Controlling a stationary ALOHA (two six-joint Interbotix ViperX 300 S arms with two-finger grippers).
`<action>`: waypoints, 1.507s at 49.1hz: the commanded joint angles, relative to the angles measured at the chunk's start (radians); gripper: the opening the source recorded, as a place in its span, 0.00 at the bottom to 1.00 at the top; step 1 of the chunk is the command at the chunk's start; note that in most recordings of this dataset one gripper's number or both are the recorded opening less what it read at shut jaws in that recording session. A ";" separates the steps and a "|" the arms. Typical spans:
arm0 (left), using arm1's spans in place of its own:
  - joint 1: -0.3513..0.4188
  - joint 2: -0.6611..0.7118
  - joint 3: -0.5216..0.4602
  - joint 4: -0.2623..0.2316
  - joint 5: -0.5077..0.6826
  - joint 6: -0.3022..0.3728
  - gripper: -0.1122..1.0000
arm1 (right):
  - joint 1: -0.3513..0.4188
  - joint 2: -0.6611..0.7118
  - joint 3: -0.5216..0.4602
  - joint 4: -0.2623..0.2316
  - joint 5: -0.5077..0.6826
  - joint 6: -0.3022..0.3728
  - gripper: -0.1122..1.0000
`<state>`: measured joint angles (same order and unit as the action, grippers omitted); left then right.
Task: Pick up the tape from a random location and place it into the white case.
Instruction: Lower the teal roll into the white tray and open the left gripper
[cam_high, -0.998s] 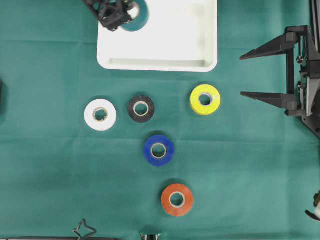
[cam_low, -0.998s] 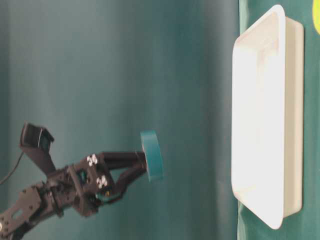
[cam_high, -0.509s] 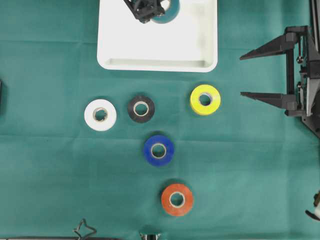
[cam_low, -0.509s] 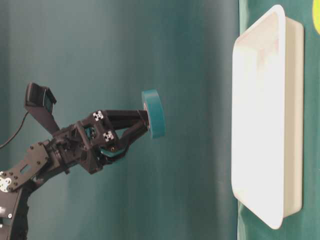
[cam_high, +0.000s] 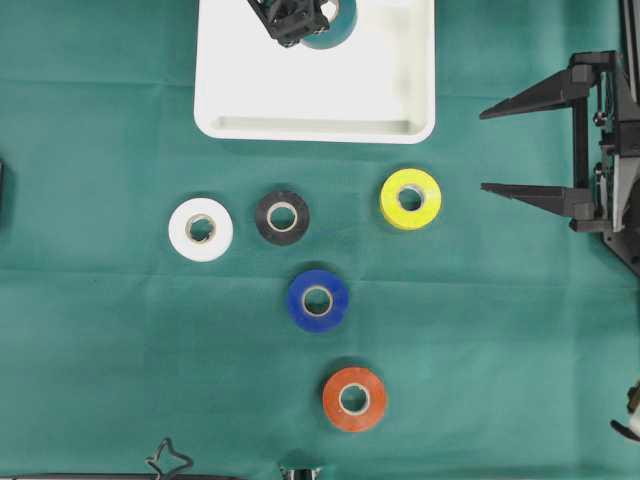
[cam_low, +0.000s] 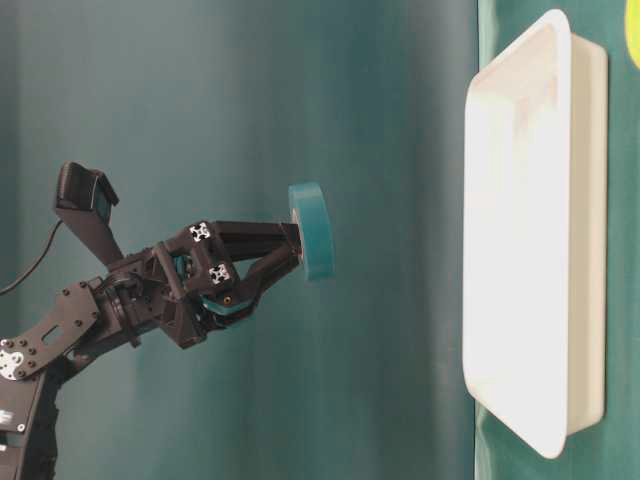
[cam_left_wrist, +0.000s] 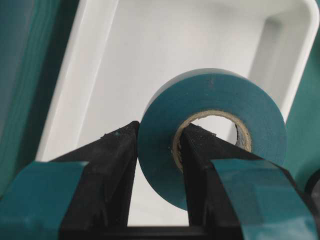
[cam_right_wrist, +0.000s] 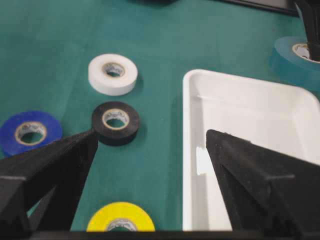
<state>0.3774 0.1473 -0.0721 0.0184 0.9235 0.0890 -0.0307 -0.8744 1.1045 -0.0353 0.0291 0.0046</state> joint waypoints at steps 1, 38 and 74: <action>-0.002 -0.023 -0.017 -0.002 -0.005 -0.002 0.28 | 0.002 0.003 -0.028 -0.002 -0.003 -0.002 0.92; -0.002 -0.008 0.064 -0.003 -0.084 -0.002 0.28 | 0.002 0.003 -0.026 -0.002 -0.003 -0.002 0.92; 0.049 0.098 0.236 -0.006 -0.325 -0.003 0.28 | 0.002 0.031 -0.025 -0.002 -0.011 0.002 0.92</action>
<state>0.4203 0.2546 0.1749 0.0153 0.6136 0.0859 -0.0307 -0.8468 1.1045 -0.0368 0.0276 0.0046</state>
